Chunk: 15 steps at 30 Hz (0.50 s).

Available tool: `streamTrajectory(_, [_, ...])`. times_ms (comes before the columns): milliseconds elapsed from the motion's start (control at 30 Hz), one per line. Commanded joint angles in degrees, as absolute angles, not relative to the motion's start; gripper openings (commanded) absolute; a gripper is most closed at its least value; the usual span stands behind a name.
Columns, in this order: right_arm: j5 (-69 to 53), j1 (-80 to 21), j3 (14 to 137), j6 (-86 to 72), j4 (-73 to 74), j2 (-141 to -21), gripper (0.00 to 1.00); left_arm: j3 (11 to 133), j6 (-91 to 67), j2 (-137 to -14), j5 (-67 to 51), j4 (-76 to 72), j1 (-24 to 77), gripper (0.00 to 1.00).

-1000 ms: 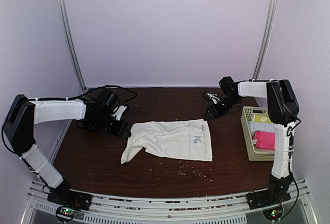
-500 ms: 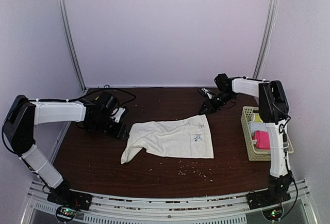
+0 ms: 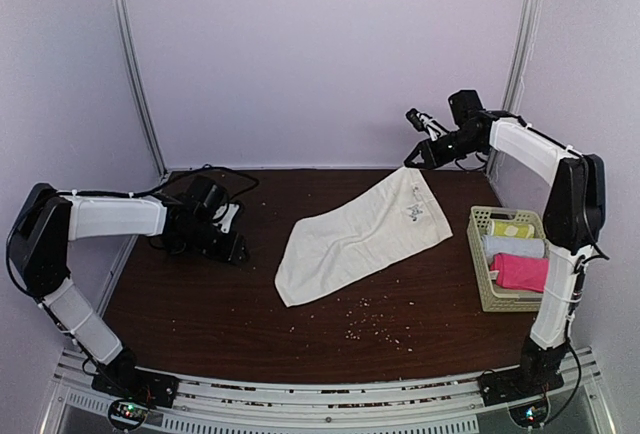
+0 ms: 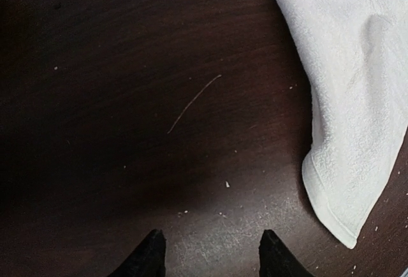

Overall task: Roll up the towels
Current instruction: Flatten out the towel at the center of the board.

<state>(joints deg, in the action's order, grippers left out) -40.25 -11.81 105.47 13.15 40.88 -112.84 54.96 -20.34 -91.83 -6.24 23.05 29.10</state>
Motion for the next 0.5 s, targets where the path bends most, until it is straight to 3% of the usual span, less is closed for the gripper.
streamTrajectory(0, [-33.6,-11.6,103.6,14.7,40.3,-115.0,0.0,54.9,-23.6,-95.4,-10.1,15.9,27.7,0.52])
streamTrajectory(233, [-36.5,-11.4,105.5,15.0,42.6,-117.0,0.0,56.7,-27.9,-102.0,-29.2,7.2,30.6,0.53])
streamTrajectory(467, [-38.9,-11.4,106.2,14.5,43.5,-118.4,0.0,61.0,-27.8,-108.7,-26.8,7.1,33.1,0.51])
